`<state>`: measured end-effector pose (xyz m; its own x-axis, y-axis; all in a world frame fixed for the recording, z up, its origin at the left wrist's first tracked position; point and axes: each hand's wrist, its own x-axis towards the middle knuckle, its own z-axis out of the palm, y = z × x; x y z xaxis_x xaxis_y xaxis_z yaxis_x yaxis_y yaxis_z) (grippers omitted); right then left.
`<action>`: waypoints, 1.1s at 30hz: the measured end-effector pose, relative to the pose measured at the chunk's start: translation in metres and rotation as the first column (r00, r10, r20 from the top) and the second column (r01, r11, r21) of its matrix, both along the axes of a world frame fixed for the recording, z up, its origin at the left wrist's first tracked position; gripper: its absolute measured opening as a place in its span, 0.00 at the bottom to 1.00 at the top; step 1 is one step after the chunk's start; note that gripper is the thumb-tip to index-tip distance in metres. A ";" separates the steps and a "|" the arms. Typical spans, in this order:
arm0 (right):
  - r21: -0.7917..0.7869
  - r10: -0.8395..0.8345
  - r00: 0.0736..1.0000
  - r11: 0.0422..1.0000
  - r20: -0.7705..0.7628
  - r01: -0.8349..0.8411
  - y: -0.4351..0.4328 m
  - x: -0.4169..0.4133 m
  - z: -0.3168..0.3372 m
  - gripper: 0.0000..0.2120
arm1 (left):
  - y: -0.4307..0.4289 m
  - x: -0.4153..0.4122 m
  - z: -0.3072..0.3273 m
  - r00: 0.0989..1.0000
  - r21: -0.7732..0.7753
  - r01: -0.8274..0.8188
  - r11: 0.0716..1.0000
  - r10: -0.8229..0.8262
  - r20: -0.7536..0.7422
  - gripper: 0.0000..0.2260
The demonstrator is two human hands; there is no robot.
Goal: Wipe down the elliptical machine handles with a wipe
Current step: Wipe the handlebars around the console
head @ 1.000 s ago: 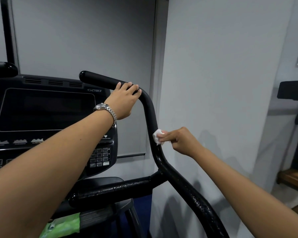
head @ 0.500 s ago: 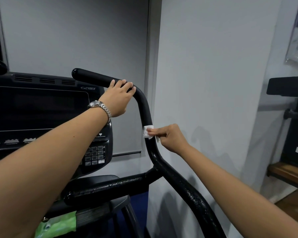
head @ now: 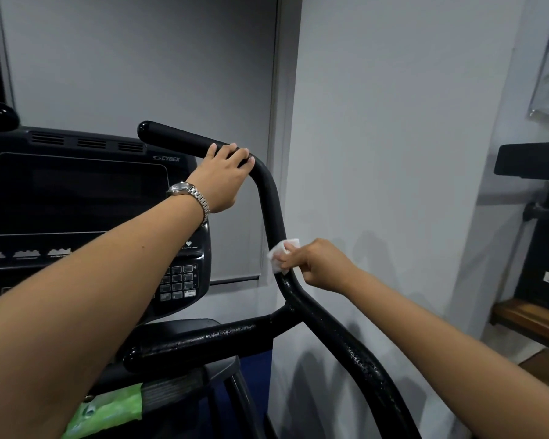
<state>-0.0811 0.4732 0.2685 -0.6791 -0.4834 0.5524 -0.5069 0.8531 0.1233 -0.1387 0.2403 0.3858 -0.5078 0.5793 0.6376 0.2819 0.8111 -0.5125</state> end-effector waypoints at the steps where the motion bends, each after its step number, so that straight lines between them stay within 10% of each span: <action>1: 0.028 0.007 1.000 1.000 0.025 -0.007 0.005 0.001 -0.002 0.24 | 0.000 0.000 0.000 1.000 0.001 -0.002 1.000 0.002 -0.001 0.30; 24: 0.211 -0.050 0.965 0.977 0.259 -0.006 -0.014 0.035 0.027 0.27 | 0.000 -0.003 -0.003 1.000 0.006 -0.003 1.000 0.003 0.004 0.31; 33: -0.110 -0.049 0.912 0.989 0.407 0.102 -0.001 0.042 0.009 0.24 | 0.001 0.000 -0.003 1.000 0.010 -0.014 1.000 0.014 0.012 0.31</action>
